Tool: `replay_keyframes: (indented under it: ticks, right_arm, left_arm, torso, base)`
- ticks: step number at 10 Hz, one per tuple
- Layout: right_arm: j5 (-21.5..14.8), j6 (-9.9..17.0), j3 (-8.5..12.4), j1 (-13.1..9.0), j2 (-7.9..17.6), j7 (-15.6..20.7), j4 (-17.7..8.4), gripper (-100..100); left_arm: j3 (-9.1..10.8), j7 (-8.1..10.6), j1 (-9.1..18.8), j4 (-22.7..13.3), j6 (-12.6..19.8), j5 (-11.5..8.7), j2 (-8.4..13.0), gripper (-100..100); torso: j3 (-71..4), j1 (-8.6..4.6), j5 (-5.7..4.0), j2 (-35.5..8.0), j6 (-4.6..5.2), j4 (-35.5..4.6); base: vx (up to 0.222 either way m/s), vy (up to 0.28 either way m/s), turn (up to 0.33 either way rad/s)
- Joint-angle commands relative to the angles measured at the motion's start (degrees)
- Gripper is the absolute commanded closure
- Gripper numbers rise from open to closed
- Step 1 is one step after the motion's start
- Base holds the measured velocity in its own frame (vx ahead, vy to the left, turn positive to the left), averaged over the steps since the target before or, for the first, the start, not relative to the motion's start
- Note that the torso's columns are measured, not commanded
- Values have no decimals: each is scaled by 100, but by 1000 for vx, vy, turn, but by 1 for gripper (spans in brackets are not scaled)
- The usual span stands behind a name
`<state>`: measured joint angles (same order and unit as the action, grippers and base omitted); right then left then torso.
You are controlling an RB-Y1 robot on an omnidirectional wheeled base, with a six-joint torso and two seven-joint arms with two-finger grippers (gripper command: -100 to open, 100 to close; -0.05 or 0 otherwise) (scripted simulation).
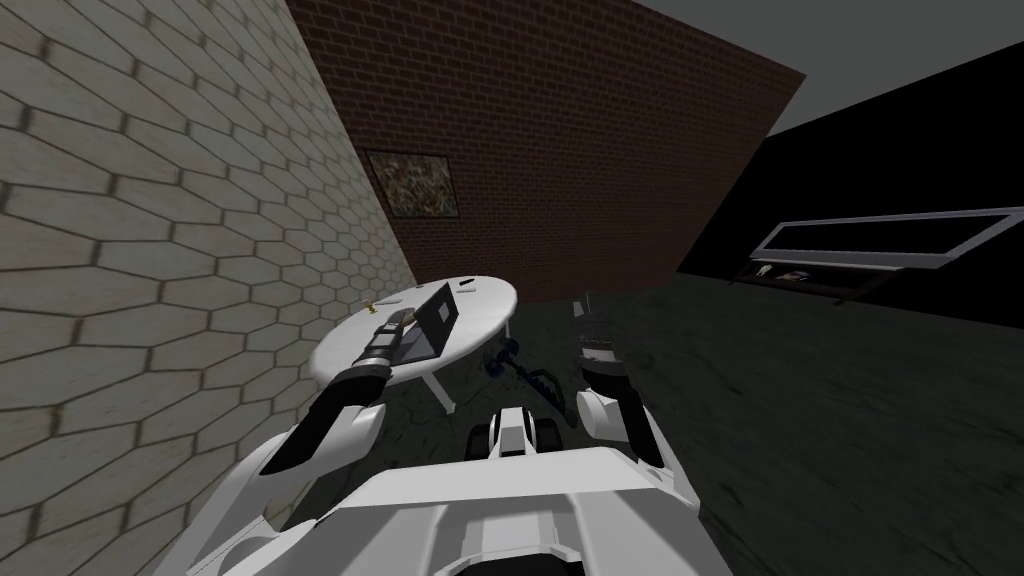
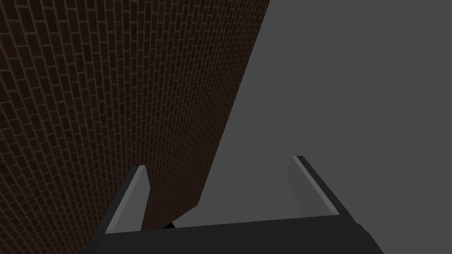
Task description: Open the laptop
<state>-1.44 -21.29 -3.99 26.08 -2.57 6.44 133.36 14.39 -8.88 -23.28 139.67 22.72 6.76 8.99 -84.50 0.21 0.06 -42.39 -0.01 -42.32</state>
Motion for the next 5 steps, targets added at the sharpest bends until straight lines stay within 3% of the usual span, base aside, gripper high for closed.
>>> replay_keyframes:
  ticks: [1, 5]
  right_arm:
    - [0, 0, 0, 0, 0, 0, 0, 0]
    - [0, 0, 0, 0, 0, 0, 0, 0]
  left_arm:
    - [140, -71, 54, 34, 460, -23, 162, -100]
    - [299, -172, 132, 74, 1069, -29, 295, -100]
  torso:
    - [-9, -14, -3, 15, 0, 4]
    - [-4, -12, -4, 5, 0, 2]
  base:
    - [109, -154, 82]
    - [67, -129, 55]
